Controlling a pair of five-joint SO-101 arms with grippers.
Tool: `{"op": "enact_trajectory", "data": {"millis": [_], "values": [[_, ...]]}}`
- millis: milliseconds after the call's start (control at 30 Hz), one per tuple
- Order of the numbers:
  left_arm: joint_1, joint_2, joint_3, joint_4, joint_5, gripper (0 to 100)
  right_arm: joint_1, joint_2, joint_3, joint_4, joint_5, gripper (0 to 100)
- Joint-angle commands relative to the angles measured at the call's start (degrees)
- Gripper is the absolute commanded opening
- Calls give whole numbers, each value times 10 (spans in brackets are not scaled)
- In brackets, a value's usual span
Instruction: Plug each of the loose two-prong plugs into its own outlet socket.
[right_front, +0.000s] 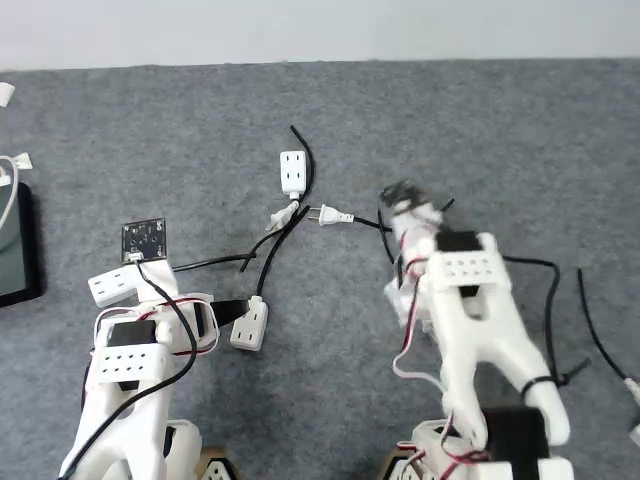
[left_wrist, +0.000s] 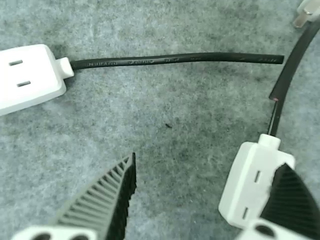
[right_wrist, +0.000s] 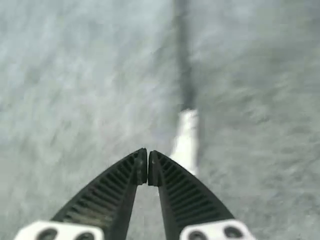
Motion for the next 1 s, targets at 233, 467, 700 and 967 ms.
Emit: {"op": "enact_trajectory", "data": {"millis": [233,467,700,967], "values": [[-4,-11,-4,-11,-6,382,111,35,6,-66,12,9],[-4,-11,-4,-11,-6,382,146,74,-49,-70,41,9],[-4,-11,-4,-11,-6,382,124,76,-98,-25,43,11],[-4,-11,-4,-11,-6,382,92,82,-164,45,123,123]]}}
